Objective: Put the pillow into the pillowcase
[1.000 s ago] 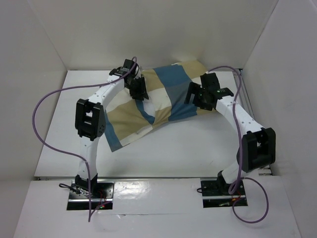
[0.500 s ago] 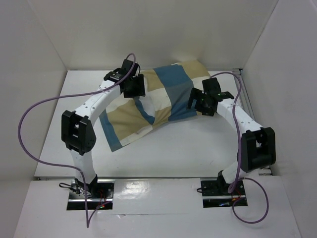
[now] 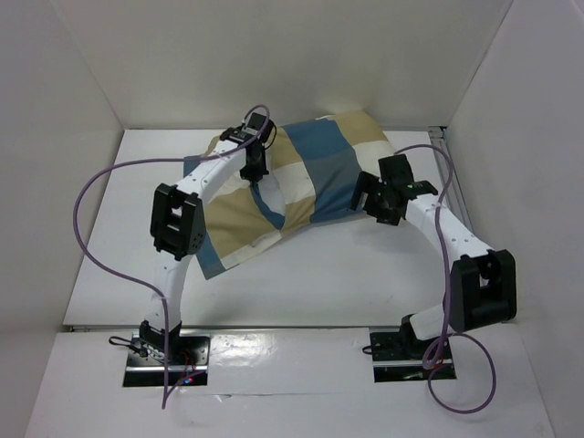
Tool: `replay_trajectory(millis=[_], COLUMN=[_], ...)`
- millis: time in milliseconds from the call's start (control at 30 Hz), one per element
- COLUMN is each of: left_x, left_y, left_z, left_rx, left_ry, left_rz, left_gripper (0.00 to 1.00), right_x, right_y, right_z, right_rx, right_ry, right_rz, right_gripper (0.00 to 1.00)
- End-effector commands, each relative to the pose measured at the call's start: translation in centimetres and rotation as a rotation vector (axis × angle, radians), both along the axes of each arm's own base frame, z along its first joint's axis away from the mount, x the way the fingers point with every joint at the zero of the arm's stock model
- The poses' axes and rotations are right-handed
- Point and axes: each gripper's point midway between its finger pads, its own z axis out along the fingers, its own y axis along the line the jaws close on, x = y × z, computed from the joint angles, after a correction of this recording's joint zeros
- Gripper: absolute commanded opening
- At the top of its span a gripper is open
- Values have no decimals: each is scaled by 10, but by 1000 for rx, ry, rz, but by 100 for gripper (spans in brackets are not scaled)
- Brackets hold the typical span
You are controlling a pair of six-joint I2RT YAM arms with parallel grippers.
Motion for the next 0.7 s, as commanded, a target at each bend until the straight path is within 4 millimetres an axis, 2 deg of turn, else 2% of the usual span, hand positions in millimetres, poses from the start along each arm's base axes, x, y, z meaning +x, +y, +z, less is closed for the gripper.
replay_trajectory(millis=[0, 67, 133, 167, 233, 267, 300, 333, 400, 433, 467, 500, 533, 567, 600, 633, 667], left_x=[2, 2, -4, -8, -17, -19, -23, -24, -20, -22, -17, -14, -14, -3, -3, 4, 10], left_y=[8, 9, -1, -5, -26, -30, -49, -55, -63, -78, -80, -80, -90, -94, -102, -107, -111], left_z=[37, 67, 87, 109, 127, 141, 145, 150, 149, 153, 153, 148, 145, 132, 129, 117, 116], left_rx=[31, 10, -46, -84, -195, -253, -363, -423, -519, -603, -637, -666, -721, -772, -825, -853, -869], left_ry=[-66, -125, -142, -181, -188, -204, -188, -185, -166, -154, -149, -125, -99, -74, -51, -30, -40], left_rz=[12, 6, -51, -77, -166, -192, -269, -289, -314, -356, -359, -350, -372, -349, -368, -344, -348], left_gripper=[0, 0, 0, 0, 0, 0, 0, 0, 0, 0, 0, 0, 0, 0, 0, 0, 0], right_x=[8, 10, 13, 13, 15, 18, 17, 17, 16, 18, 18, 15, 15, 10, 6, 5, 4], right_y=[-9, -9, -12, -12, -10, -10, -12, -14, -19, -17, -21, -23, -23, -24, -27, -31, -32], right_z=[20, 21, 20, 20, 18, 21, 19, 19, 23, 29, 33, 41, 46, 46, 50, 49, 48], right_rx=[4, 3, -3, -3, 1, -5, -20, -28, -27, -15, -14, -4, -2, -2, 15, 23, 40], right_ry=[-75, -75, -75, -75, -73, -71, -54, -55, -61, -83, -96, -111, -126, -122, -131, -128, -135], right_rz=[-36, -36, -38, -38, -24, -16, -25, -30, -43, -38, -49, -52, -53, -53, -73, -97, -107], right_gripper=[100, 100, 100, 100, 100, 100, 100, 100, 100, 100, 100, 100, 100, 100, 100, 100, 100])
